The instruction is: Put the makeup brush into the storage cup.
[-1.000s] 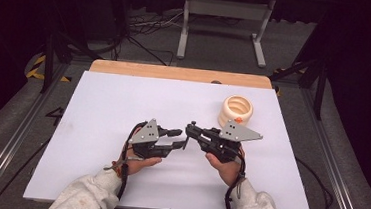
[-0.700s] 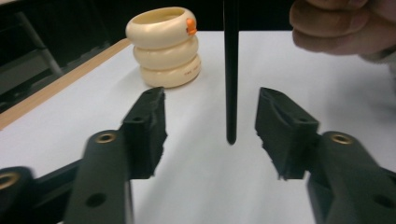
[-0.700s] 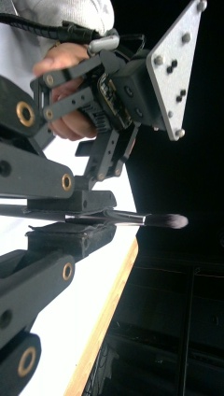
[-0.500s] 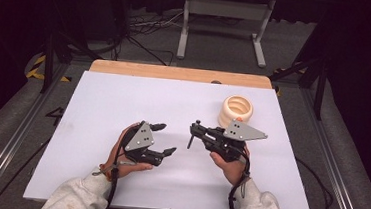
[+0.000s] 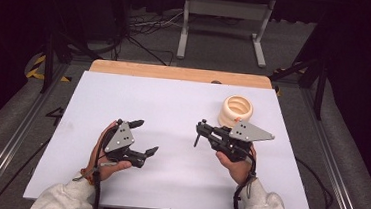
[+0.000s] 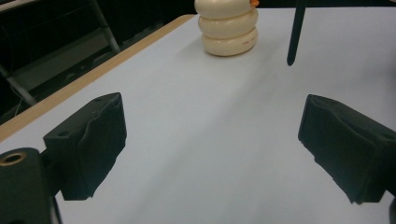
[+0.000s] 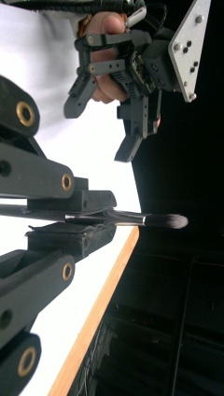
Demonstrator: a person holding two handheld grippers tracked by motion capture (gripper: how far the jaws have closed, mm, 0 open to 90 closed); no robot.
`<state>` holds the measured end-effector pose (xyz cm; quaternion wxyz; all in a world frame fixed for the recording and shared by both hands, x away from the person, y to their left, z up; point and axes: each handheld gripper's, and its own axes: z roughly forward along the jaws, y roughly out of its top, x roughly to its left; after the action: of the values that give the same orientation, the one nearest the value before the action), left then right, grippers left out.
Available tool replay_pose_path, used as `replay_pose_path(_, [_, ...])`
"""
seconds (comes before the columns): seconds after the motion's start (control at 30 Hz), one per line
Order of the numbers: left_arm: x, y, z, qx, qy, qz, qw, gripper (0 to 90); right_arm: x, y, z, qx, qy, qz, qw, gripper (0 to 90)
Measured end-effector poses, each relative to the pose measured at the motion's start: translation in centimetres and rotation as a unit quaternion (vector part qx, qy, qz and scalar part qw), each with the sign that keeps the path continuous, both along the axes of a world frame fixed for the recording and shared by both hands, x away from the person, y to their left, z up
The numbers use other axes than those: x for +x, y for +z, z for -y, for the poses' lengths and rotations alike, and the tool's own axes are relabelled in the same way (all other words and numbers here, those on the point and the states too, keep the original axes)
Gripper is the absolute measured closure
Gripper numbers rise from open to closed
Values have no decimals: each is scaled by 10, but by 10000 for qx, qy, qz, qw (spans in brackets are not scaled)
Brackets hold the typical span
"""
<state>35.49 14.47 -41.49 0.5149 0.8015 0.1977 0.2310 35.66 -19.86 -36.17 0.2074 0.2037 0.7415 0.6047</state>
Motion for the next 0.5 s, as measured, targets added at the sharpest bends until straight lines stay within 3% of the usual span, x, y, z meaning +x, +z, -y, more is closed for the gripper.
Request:
replay_pose_path(0.2, [-1,-4,-16,4,118,-74,9999,59,1,1,6,-27,-105,47,9999,841])
replay_pose_path(0.37, [-5,-7,-34,-117,249,-160,9995,62,1,4,12,-7,-182,92,9998,841])
replay_pose_path(0.5, [-7,-10,-43,19,332,-106,9994,62,2,6,16,16,-236,86,9997,841])
